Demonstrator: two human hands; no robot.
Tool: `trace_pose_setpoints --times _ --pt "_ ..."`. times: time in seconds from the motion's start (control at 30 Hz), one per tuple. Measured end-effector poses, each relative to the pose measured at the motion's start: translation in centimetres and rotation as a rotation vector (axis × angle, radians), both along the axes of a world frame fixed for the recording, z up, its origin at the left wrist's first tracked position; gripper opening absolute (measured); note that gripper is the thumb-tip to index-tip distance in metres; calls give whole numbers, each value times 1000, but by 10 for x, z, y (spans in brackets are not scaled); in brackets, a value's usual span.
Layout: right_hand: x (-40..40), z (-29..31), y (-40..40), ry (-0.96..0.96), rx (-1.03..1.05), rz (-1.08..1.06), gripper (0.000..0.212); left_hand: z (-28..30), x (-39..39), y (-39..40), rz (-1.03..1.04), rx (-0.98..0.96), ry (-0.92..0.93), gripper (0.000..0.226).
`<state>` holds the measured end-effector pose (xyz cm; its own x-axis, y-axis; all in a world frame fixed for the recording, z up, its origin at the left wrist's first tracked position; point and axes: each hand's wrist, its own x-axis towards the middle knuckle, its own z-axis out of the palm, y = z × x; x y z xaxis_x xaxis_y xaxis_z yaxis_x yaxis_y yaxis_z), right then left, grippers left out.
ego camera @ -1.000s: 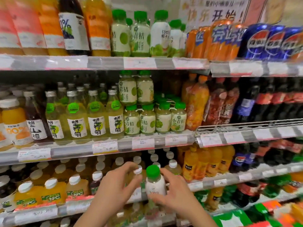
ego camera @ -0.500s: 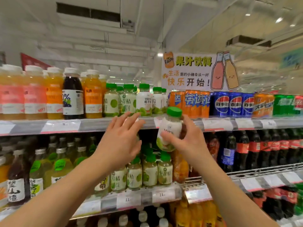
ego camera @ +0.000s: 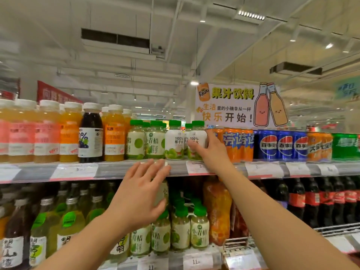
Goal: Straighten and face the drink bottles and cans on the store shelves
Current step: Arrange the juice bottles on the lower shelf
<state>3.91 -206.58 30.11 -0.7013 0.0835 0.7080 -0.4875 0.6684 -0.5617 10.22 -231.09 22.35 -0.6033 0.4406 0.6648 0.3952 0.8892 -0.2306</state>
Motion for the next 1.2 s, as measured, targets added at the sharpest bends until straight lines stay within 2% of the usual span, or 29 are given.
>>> trace_pose_setpoints --times 0.07,0.13,0.27,0.33,0.5,0.67,0.73,0.93,1.2 --pt "-2 -5 0 0 -25 -19 78 0 0 2 -7 16 -4 80" --pt "-3 -8 1 28 -65 -66 72 3 0 5 -26 63 -16 73" --pt "-1 -9 5 26 -46 -71 55 27 1 22 -87 361 21 40" --pt "1 -9 7 32 -24 -60 51 46 -5 33 -79 488 44 32" --pt "0 -11 5 105 -95 -62 63 98 -33 51 -26 560 126 50" --pt "-11 -15 3 136 -48 -124 53 119 -55 71 88 614 -3 77" --pt "-13 -16 2 148 -41 -137 49 117 -57 79 135 585 14 83" --pt "-16 -16 2 145 -24 -159 51 116 -60 96 70 514 16 72" --pt "-12 -17 -2 149 -4 -177 52 106 -56 97 43 522 33 74"
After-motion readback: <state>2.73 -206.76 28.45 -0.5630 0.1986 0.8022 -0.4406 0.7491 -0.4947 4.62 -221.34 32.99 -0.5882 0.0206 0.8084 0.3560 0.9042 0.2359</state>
